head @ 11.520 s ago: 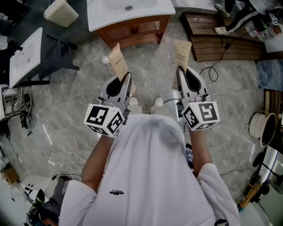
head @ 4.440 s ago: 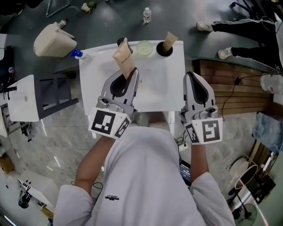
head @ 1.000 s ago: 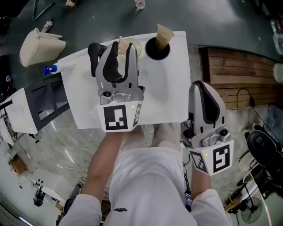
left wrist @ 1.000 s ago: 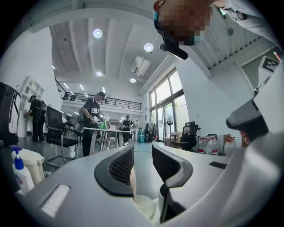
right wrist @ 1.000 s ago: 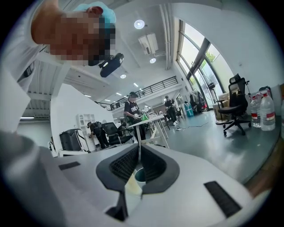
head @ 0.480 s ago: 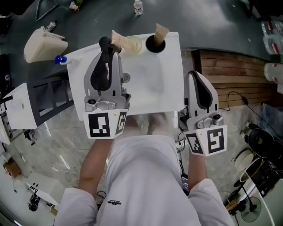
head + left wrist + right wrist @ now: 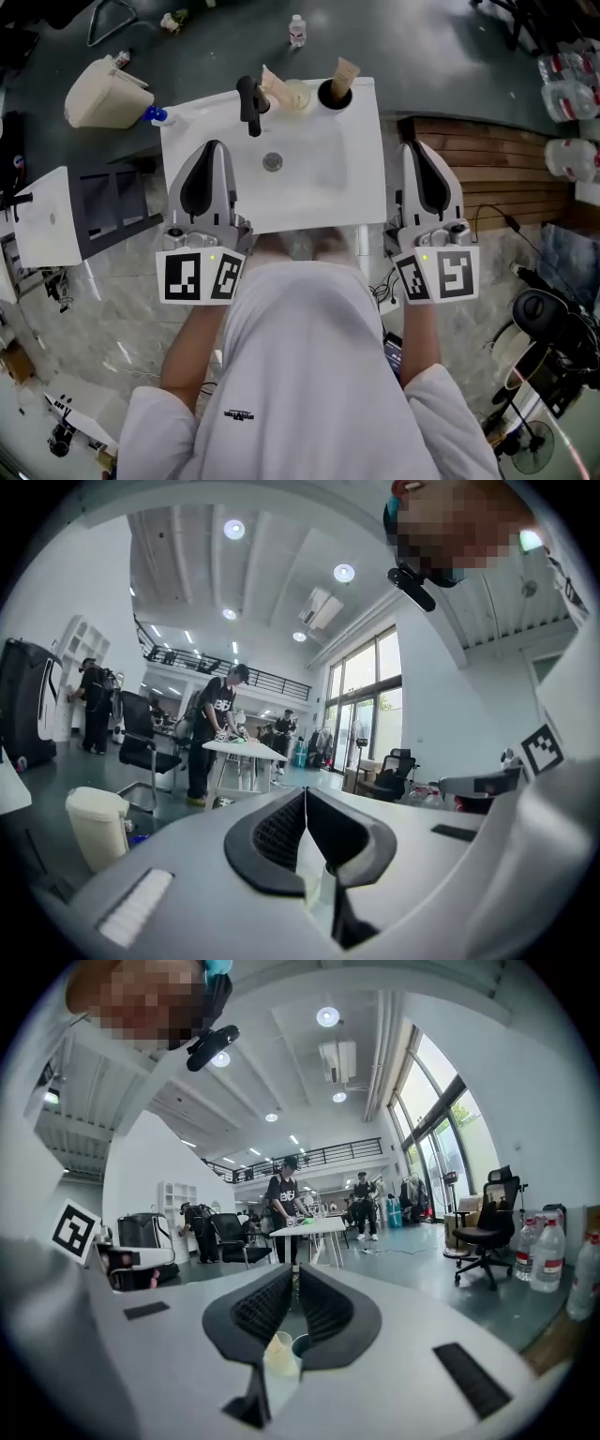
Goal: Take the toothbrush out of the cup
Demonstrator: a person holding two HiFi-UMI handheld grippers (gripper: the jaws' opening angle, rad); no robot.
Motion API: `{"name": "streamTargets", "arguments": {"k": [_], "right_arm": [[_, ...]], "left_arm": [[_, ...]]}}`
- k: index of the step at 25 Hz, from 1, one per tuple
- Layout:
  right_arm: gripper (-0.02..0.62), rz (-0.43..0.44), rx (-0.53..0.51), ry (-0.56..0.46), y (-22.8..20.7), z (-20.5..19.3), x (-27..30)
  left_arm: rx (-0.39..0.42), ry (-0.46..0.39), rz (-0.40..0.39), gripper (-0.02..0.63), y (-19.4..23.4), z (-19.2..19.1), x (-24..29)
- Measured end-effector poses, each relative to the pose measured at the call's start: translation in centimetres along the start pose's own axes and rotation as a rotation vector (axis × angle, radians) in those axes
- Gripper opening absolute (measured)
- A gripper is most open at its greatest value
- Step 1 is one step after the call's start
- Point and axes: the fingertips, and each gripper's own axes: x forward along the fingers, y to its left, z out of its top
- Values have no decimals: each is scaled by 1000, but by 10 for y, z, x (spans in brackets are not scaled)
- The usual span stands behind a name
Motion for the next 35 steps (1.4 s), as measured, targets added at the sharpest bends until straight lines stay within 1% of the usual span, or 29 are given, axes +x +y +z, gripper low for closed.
{"name": "streamTargets", "arguments": {"k": [5,9,13,17,22,28,32,35], "right_arm": [[15,16,-57,13,11,12,-11],[15,31,-93,25,17,16,-24],[15,43,-114,53,26,13,-30],[15,80,-112,75,39,5,-32],[15,112,-130,98,51,-2,-35],[15,112,-113,121,54,-10,-36],[12,128,-175,134,63,-10,-34],[12,129,-178,135,64,-10,-33]], "left_arm": [[35,16,-35,6,0,19,-26],[37,37,-57,6,-5,23,-44],[39,83,-95,6,-11,18,-51],[35,114,-132,5,-18,9,-55],[24,130,-162,5,-22,8,-55],[34,161,-208,6,-35,0,-51],[38,178,-246,6,-44,-6,-49],[37,187,-264,6,-49,-8,-49]]}}
